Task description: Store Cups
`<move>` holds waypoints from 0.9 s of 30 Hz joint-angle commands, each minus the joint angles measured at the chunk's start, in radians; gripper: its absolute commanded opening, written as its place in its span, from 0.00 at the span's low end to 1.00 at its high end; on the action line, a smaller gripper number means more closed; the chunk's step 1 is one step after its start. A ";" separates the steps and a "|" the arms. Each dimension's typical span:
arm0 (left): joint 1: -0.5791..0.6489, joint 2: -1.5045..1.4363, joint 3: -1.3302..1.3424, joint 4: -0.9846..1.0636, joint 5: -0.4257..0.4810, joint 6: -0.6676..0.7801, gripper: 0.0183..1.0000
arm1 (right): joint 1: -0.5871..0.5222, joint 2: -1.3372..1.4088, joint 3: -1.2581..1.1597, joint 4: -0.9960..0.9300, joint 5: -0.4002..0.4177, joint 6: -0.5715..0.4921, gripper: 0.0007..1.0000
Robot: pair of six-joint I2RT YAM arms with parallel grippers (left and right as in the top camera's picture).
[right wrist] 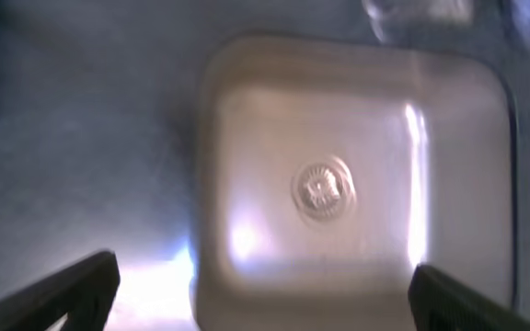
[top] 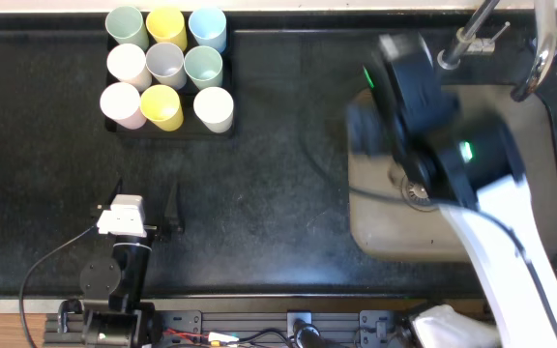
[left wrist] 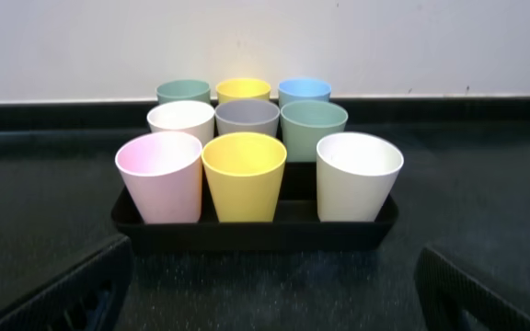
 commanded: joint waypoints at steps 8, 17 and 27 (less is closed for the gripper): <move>-0.006 -0.007 -0.002 -0.001 0.002 0.021 1.00 | -0.142 -0.774 -1.088 1.086 0.097 -0.117 1.00; -0.006 -0.007 -0.002 -0.002 0.002 0.022 1.00 | -0.143 -0.816 -1.403 1.726 0.391 -0.218 1.00; -0.006 -0.007 -0.002 -0.001 0.002 0.021 1.00 | -0.169 -0.816 -1.403 1.719 0.386 -0.217 1.00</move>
